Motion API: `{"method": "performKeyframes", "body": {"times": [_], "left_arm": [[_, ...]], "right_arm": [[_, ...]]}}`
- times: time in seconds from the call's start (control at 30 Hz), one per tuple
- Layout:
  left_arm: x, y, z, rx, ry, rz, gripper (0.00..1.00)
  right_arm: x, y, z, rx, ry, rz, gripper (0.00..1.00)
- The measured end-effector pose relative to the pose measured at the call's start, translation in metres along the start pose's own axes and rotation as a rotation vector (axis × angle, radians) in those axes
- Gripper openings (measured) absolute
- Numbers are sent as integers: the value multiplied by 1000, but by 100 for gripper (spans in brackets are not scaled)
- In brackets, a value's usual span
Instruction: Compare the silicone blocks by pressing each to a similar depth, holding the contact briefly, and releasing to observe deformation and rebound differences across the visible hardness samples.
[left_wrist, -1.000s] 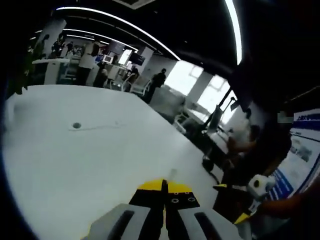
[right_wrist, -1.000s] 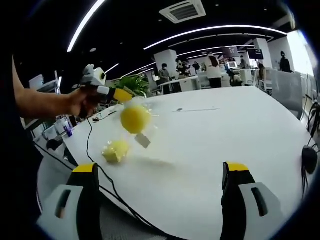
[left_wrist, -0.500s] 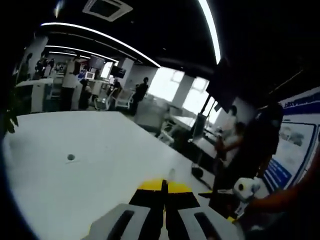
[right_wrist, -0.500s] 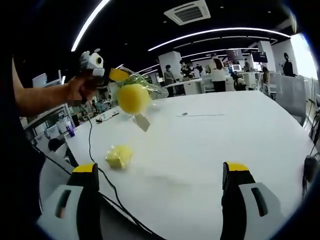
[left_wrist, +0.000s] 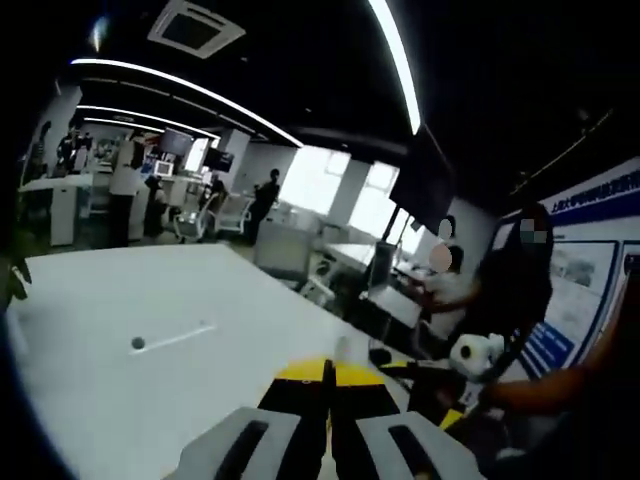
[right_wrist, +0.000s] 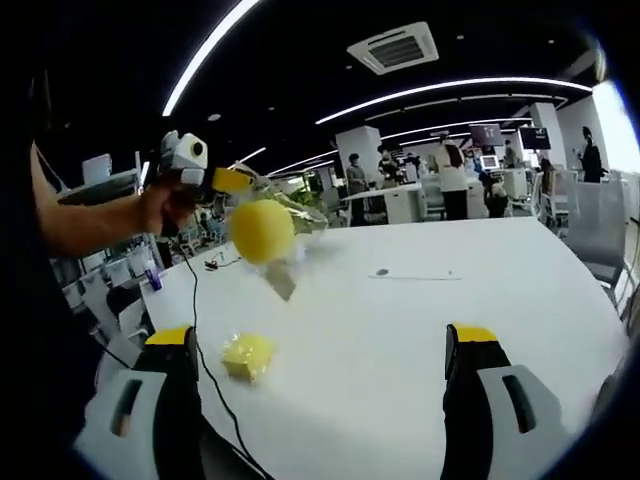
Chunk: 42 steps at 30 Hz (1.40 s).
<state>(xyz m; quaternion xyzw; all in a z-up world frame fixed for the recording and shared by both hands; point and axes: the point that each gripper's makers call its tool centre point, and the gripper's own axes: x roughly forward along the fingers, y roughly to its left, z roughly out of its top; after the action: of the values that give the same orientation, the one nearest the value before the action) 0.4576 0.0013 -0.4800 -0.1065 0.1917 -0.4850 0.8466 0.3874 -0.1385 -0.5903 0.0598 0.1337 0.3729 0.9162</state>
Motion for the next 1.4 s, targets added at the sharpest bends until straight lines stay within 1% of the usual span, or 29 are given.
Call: {"method": "performKeyframes", "body": {"times": [0.13, 0.23, 0.3, 0.33, 0.4, 0.47, 0.53, 0.6, 0.67, 0.8, 0.87, 0.9, 0.93, 1.03, 1.13, 1.17, 1.33, 1.4], "left_arm": [[-2, -2, 1, 5, -10, -3, 0], [-3, -4, 0, 2, -19, -9, 0], [-2, -11, -4, -2, -8, -36, 0], [-1, -17, -8, -6, 6, -66, 0], [0, -23, -17, 12, 29, -71, 0], [0, -28, -20, 11, 37, -85, 0], [-1, -35, -23, 0, 37, -99, 0], [-3, -42, -23, -3, 28, -112, 0], [-4, -46, -21, -3, 22, -118, 0], [-9, -52, -10, -8, 3, -138, 0], [-12, -58, -3, -36, -12, -158, 0], [-13, -62, 1, -64, -24, -176, 0], [-14, -63, 3, -66, -29, -176, 0], [-19, -69, 12, -93, -55, -196, 0], [-23, -75, 17, -89, -62, -205, 0], [-24, -77, 18, -84, -62, -207, 0], [-30, -87, 23, -55, -60, -215, 0], [-32, -91, 25, -50, -60, -224, 0]], "right_arm": [[2, 6, 10, -24, 6, 32, 96], [3, 6, 18, -56, 4, 38, 96], [2, 5, 24, -62, -7, 38, 96], [2, 5, 26, -63, -11, 36, 96], [3, 6, 31, -45, -27, 44, 96], [4, 10, 34, -33, -34, 64, 96], [6, 18, 35, -46, -28, 94, 96], [9, 30, 37, -51, -19, 144, 96], [12, 35, 41, -55, -24, 158, 96], [19, 42, 47, -31, -43, 190, 96], [21, 46, 51, -30, -50, 204, 96], [21, 48, 52, -36, -56, 213, 96], [22, 52, 57, -45, -77, 237, 96], [22, 53, 64, -28, -93, 256, 96], [23, 54, 73, -13, -125, 270, 96], [23, 59, 77, -5, -139, 291, 96], [29, 73, 83, -45, -155, 329, 96], [30, 76, 85, -47, -166, 349, 90]]}}
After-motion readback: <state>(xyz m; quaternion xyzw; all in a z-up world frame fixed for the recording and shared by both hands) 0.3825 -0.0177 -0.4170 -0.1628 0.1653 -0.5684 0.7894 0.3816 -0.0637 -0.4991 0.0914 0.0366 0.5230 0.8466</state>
